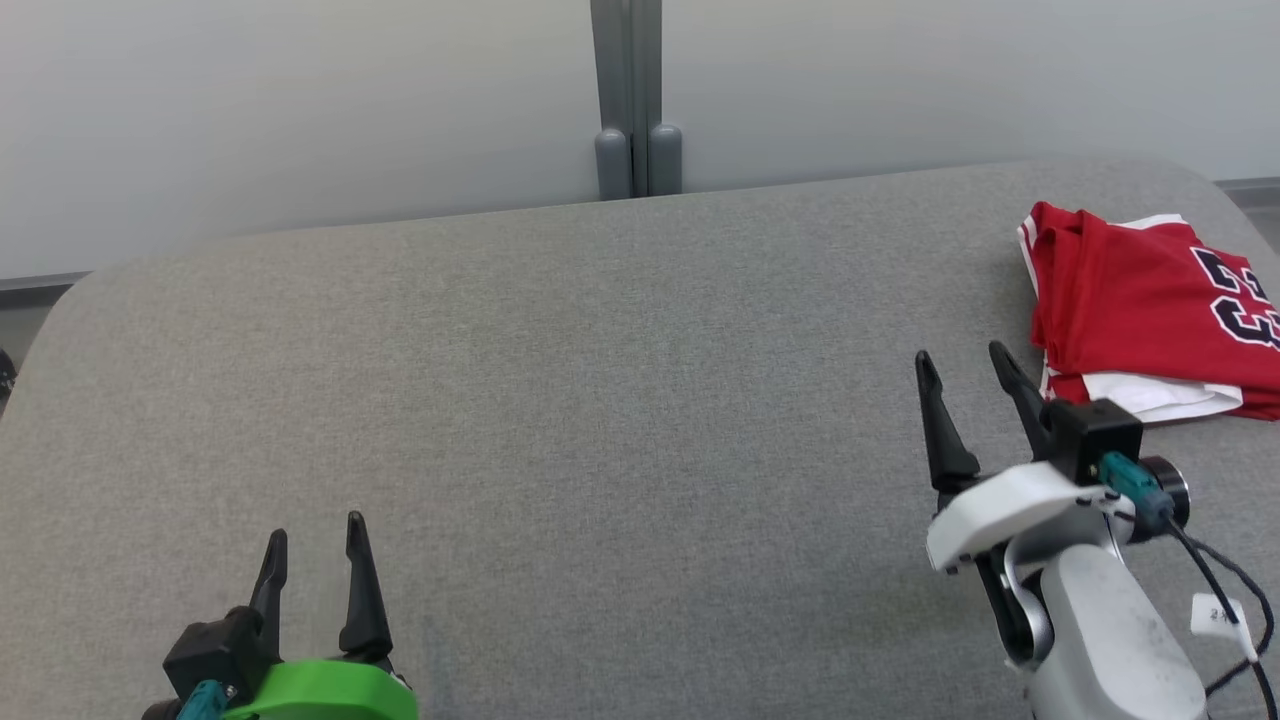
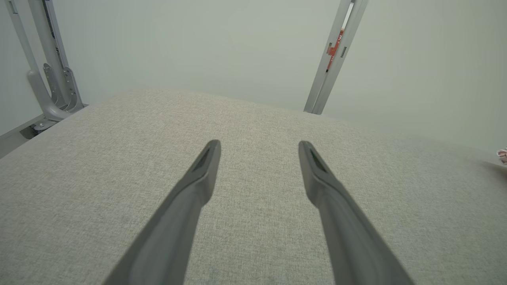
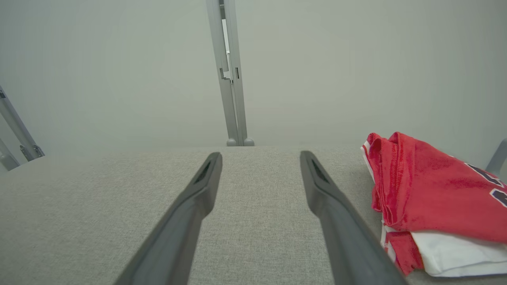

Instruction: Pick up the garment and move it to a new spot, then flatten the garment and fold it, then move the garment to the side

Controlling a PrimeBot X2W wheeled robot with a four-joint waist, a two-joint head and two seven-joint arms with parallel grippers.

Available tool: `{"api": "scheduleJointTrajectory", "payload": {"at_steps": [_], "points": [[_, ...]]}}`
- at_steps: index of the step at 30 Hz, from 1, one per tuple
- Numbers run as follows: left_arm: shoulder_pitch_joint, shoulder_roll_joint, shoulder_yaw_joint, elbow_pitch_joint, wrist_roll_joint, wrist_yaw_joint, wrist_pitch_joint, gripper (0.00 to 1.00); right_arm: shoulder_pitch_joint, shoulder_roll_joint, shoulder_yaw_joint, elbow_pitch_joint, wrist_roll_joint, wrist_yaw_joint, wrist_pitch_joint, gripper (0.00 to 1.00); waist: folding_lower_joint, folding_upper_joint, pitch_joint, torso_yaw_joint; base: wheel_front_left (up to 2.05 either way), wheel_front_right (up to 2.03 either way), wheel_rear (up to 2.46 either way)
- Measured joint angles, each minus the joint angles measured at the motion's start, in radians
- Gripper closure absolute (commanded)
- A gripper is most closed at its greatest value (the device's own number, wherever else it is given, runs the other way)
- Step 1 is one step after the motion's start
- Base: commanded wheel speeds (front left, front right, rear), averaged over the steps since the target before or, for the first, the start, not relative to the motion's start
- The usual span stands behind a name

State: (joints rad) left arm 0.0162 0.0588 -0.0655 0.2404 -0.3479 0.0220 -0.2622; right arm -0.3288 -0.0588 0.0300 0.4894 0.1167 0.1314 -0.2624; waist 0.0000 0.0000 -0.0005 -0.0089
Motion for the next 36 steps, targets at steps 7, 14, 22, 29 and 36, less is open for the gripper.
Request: {"api": "scheduleJointTrajectory", "payload": {"at_steps": [7,14,22,29,36], "points": [[0.038,-0.004,-0.030,-0.001,0.047,-0.013,0.000,0.00,0.187,0.008,-0.009,-0.148,0.036,0.000,0.000,0.00,0.0000,0.0000,-0.014,0.032,0.00,0.00,0.00],[0.050,-0.006,-0.042,-0.003,0.050,-0.013,0.000,0.00,0.259,0.009,0.028,-0.193,0.073,0.000,0.000,0.00,0.0000,0.0000,-0.019,0.037,0.00,0.00,0.00],[0.052,-0.007,-0.050,-0.003,0.047,-0.009,0.000,0.00,0.264,0.009,0.038,-0.201,0.076,0.000,0.000,0.00,0.0000,0.0000,-0.020,0.033,0.00,0.00,0.00],[0.052,-0.007,-0.051,-0.006,0.047,-0.004,0.000,0.00,0.266,0.009,0.038,-0.201,0.076,0.000,0.000,0.00,0.0000,0.0000,-0.020,0.036,0.00,0.00,0.00],[0.052,-0.007,-0.051,-0.006,0.047,-0.003,0.000,0.00,0.266,0.009,0.043,-0.199,0.077,0.000,0.000,0.00,0.0000,0.0000,-0.020,0.035,0.00,0.00,0.00]]}}
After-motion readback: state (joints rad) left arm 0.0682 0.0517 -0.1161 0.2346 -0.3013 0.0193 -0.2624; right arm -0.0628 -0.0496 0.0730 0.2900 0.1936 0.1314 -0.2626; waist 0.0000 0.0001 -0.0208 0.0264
